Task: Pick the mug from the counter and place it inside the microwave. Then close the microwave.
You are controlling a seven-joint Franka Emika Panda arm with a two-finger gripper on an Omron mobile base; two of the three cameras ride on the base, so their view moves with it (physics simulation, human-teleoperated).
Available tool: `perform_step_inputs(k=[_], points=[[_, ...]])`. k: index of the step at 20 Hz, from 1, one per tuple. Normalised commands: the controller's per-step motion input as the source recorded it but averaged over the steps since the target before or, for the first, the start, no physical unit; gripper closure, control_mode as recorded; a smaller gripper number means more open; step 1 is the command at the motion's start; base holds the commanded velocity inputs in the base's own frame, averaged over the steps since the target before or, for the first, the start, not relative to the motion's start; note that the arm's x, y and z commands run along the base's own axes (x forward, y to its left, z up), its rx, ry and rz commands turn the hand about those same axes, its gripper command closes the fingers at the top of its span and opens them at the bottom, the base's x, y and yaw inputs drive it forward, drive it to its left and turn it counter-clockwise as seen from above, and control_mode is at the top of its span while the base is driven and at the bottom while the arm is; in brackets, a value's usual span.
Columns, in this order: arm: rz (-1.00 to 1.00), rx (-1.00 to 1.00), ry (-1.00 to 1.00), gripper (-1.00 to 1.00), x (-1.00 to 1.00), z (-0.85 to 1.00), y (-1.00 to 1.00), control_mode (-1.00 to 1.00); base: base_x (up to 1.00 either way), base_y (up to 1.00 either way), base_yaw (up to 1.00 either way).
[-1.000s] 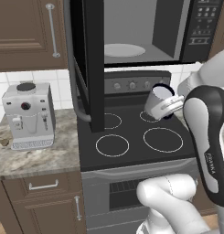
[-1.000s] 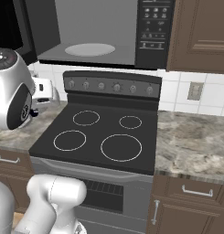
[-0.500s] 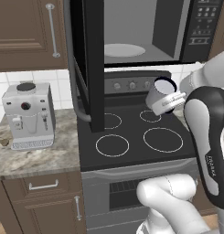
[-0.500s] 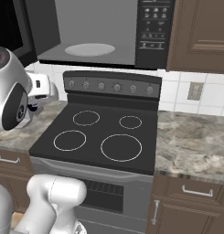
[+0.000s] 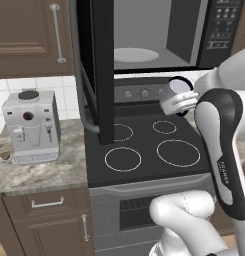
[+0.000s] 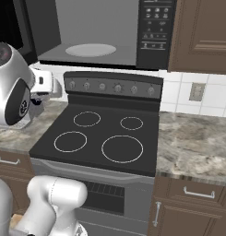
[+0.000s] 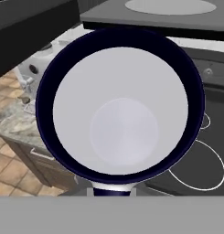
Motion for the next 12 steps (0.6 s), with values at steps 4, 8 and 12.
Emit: perform_step_inputs(k=[4, 8, 12], points=[[-0.12, 0.04, 0.12, 1.0, 0.19, 0.42, -0.05, -1.0, 0.0, 0.0, 0.0], [-0.02, 0.04, 0.13, 1.0, 0.03, 0.34, -0.2, -1.0, 0.0, 0.0, 0.0], [0.0, 0.03, 0.08, 1.0, 0.0, 0.1, -0.31, -1.0, 0.0, 0.0, 0.0]])
